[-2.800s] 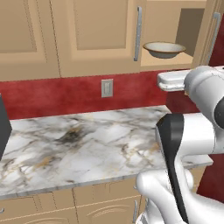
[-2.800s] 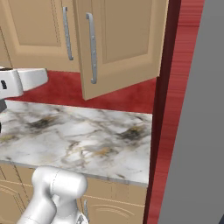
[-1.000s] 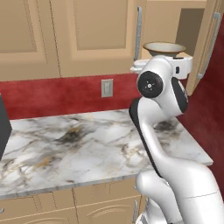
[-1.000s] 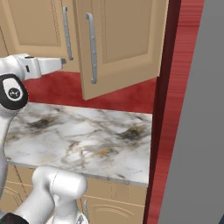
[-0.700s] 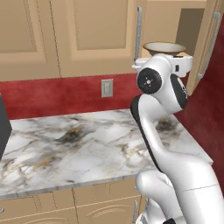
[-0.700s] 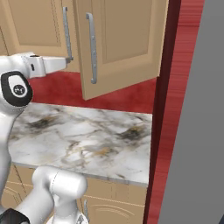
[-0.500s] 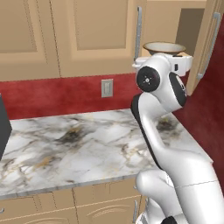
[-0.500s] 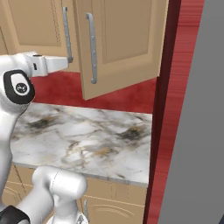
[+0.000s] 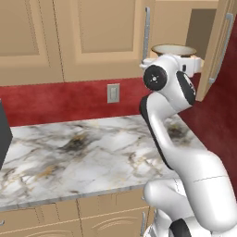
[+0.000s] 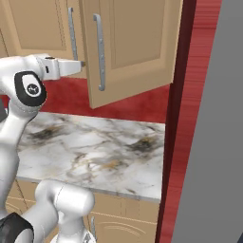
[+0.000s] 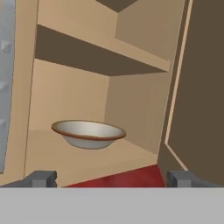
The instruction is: Move the bowls from the cabinet to the plates on the dining table.
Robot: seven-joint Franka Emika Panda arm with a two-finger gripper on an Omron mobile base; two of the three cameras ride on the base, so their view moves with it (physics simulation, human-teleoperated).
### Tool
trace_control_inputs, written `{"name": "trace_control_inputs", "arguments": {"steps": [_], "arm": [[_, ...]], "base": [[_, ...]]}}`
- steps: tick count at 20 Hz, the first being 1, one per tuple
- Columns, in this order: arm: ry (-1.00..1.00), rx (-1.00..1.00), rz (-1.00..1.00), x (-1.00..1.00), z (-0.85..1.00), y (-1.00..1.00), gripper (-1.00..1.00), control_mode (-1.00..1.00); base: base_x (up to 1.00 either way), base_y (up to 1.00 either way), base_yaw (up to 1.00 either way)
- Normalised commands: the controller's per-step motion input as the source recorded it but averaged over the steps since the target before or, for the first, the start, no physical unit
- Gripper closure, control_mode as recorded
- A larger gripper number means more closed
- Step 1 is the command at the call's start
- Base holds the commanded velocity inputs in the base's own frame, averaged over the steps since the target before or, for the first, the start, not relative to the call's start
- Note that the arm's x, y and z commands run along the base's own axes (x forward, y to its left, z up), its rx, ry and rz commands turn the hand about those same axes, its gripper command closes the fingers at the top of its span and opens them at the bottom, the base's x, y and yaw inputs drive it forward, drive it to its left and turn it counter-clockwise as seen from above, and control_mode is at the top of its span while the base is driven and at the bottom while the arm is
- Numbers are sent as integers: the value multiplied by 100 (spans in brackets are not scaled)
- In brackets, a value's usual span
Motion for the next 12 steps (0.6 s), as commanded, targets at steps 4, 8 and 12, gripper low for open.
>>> {"name": "trace_control_inputs", "arguments": {"steps": [4,8,12], "arm": [[0,5,2,23,0,-17,-100,-100],[0,4,3,23,-3,-17,-100,-100],[0,2,4,31,-5,-6,-100,-100]], "base": [[0,0,0],[0,0,0],[0,0,0]]}}
